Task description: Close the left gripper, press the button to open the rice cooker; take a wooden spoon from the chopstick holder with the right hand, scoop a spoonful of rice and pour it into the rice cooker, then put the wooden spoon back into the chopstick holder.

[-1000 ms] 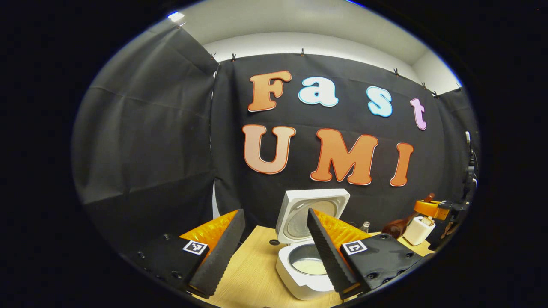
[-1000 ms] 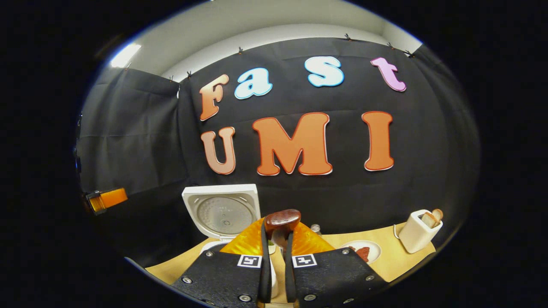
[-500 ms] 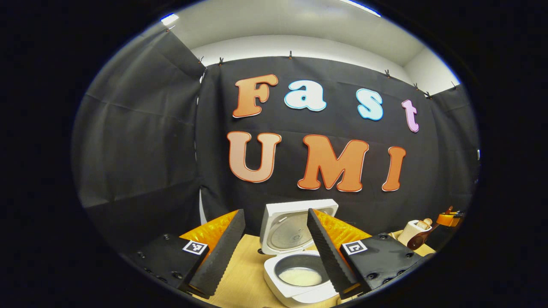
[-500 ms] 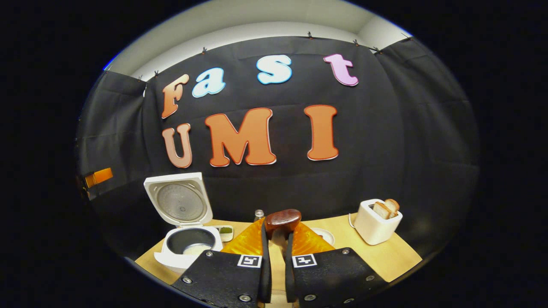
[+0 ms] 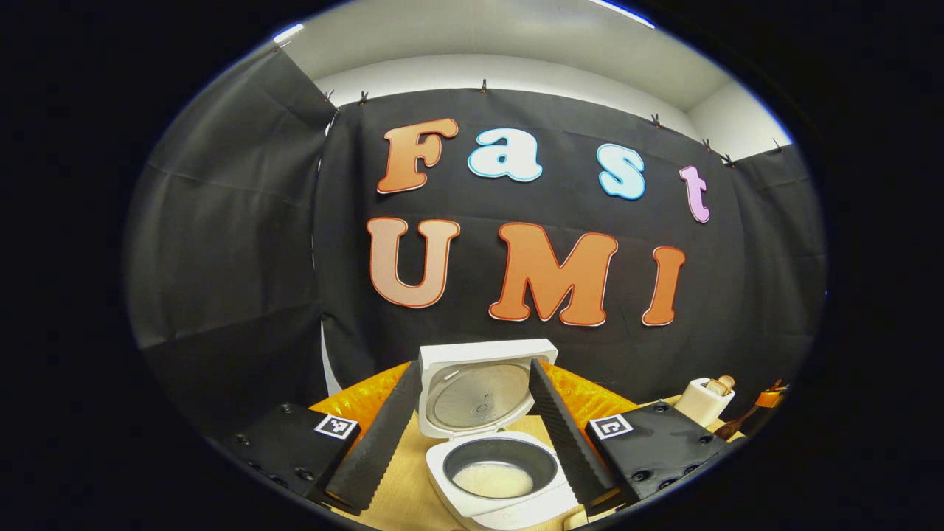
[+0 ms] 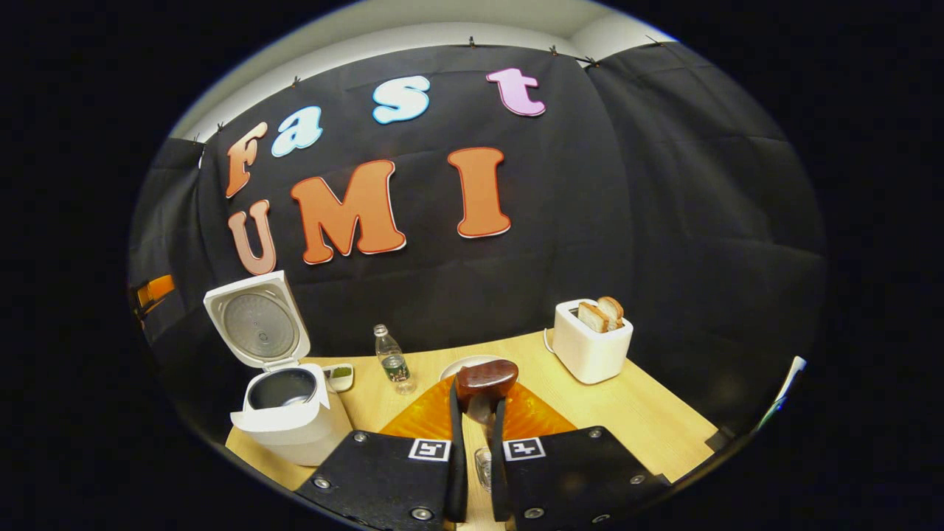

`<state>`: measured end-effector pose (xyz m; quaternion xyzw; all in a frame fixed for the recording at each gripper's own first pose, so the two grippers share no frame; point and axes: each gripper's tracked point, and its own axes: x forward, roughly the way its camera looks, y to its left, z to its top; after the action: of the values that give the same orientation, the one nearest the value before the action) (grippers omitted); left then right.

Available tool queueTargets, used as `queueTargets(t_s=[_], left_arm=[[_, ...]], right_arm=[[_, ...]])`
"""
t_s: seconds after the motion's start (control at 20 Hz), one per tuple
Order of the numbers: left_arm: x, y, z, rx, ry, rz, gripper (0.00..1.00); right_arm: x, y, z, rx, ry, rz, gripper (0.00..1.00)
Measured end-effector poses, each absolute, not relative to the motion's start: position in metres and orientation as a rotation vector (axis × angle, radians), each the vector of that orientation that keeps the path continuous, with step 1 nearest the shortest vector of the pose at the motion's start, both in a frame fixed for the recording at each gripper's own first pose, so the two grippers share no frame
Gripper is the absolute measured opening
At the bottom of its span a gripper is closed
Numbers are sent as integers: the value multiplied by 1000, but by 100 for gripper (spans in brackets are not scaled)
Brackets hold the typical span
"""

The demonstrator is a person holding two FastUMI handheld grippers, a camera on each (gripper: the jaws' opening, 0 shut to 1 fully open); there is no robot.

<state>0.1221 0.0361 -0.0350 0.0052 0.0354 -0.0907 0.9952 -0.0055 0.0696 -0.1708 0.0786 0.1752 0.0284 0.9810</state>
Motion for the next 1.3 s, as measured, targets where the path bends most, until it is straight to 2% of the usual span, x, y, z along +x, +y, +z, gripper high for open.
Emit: queueTargets(t_s=[0.65, 0.8, 0.9, 1.05, 1.15, 1.25, 1.3], left_arm=[[131, 22, -36, 31, 72, -161, 97], [138, 20, -31, 39, 69, -152, 97], [144, 18, -25, 37, 57, -153, 97], [153, 11, -12, 43, 31, -154, 97], [160, 6, -4, 36, 20, -160, 97], [167, 2, 5, 24, 11, -163, 97], [171, 1, 11, 21, 3, -162, 97]], right_arm=[[4, 72, -273, 236, 527, 54, 12], [7, 74, -303, 291, 607, 54, 15], [4, 75, -315, 338, 653, 44, 22], [8, 61, -308, 305, 615, 2, 35], [12, 51, -299, 301, 604, -7, 36], [12, 41, -284, 302, 565, -23, 74], [11, 35, -278, 297, 548, -35, 86]])
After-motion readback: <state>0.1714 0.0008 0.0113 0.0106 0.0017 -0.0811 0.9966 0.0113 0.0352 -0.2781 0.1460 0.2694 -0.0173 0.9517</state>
